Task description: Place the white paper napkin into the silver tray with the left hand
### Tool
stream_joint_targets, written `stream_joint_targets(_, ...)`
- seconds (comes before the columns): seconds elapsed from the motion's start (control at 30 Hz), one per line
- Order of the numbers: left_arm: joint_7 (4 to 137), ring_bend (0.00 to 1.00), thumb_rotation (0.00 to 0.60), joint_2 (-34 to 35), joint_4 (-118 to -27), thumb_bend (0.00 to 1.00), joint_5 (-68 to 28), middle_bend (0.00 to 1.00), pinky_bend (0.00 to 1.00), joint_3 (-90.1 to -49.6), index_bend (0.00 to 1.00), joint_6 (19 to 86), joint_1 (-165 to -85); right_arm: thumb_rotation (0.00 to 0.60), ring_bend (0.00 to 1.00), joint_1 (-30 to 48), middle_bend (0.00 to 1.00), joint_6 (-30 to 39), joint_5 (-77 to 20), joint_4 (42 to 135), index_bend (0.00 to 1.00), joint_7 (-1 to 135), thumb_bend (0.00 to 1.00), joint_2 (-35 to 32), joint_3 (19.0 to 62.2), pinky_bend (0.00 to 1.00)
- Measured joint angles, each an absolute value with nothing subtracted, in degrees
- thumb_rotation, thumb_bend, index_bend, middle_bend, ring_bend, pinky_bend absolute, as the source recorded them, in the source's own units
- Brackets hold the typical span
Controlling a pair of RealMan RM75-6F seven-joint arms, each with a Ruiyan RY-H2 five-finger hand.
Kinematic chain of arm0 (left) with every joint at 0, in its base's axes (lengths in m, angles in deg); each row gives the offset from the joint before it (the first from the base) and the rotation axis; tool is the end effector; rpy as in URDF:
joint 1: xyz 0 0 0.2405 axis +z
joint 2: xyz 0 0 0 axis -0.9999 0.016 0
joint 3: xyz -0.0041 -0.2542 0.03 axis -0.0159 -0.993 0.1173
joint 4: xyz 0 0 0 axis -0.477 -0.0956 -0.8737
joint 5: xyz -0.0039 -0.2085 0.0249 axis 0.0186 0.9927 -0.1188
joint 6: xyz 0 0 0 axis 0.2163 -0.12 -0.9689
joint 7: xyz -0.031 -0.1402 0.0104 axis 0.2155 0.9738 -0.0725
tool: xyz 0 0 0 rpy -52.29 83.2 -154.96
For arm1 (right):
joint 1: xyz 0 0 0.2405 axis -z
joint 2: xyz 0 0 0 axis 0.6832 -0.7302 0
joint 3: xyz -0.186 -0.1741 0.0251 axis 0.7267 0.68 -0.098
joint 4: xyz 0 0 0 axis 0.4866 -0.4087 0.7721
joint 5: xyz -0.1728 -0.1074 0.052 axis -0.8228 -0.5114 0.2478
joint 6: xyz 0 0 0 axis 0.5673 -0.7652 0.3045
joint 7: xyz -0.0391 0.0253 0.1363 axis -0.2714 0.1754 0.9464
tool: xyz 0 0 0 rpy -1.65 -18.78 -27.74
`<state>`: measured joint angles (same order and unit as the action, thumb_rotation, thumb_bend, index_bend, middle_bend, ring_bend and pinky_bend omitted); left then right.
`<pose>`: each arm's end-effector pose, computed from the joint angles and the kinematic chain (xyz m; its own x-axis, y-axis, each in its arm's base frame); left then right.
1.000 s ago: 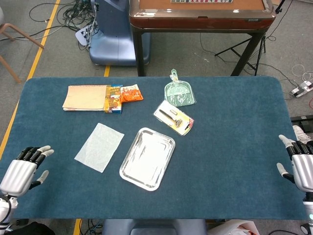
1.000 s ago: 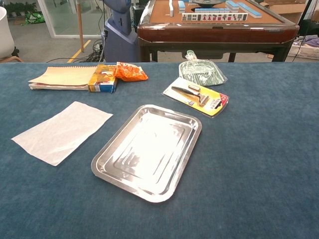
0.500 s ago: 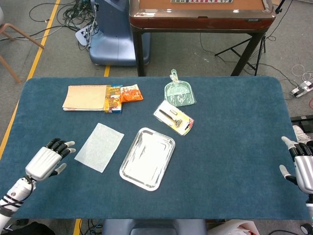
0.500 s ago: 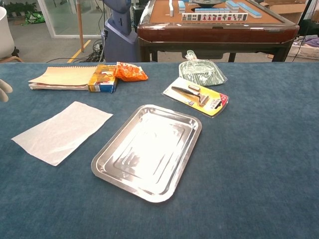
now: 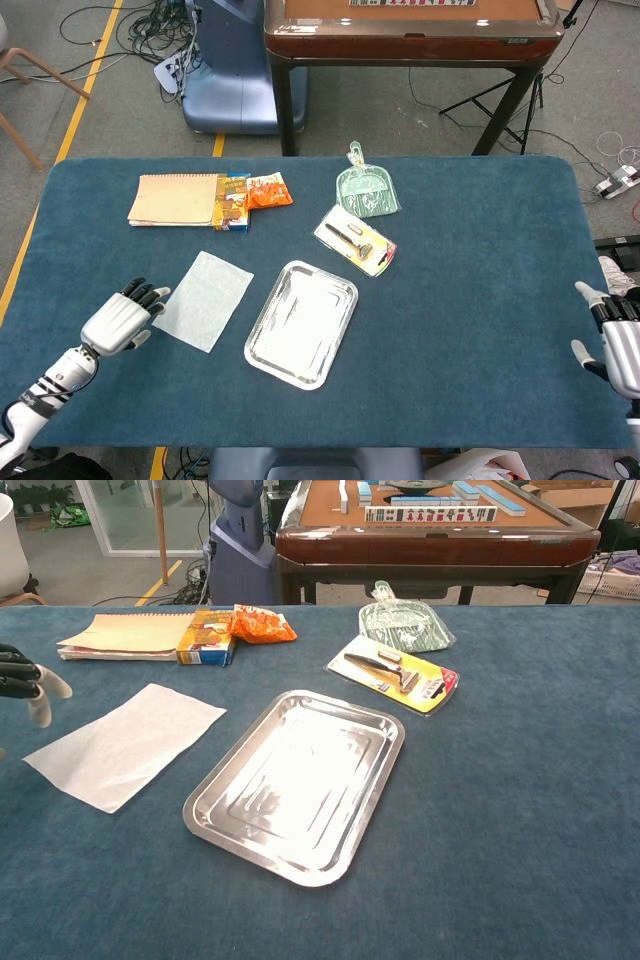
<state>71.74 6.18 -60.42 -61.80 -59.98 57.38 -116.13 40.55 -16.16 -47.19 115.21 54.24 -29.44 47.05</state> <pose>-0.3048 0.2951 0.0816 0.7741 0.0248 0.6325 0.5445 -0.5358 -0.6454 -0.3062 -0.1703 0.1997 0.5668 -0.0286 0.8233 -0.8192 0.0863 0.5670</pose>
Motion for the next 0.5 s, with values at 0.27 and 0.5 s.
stream_joint_targets(0.27,75.15,0.20,0.600,1.56,-52.58,0.25,-61.44,0.21,0.14,-58.85,0.43,58.22,-116.93,0.600,0.21,40.84,0.26,-16.17,-46.97,115.11,0.16,54.39,0.28,-29.46,47.26,0.28)
stream_joint_targets(0.5,77.85,0.20,0.600,-2.11,-46.71,0.25,-61.20,0.21,0.14,-57.77,0.43,59.07,-117.46,0.600,0.21,41.04,0.26,-16.20,-46.58,115.29,0.16,54.26,0.28,-29.53,47.30,0.28)
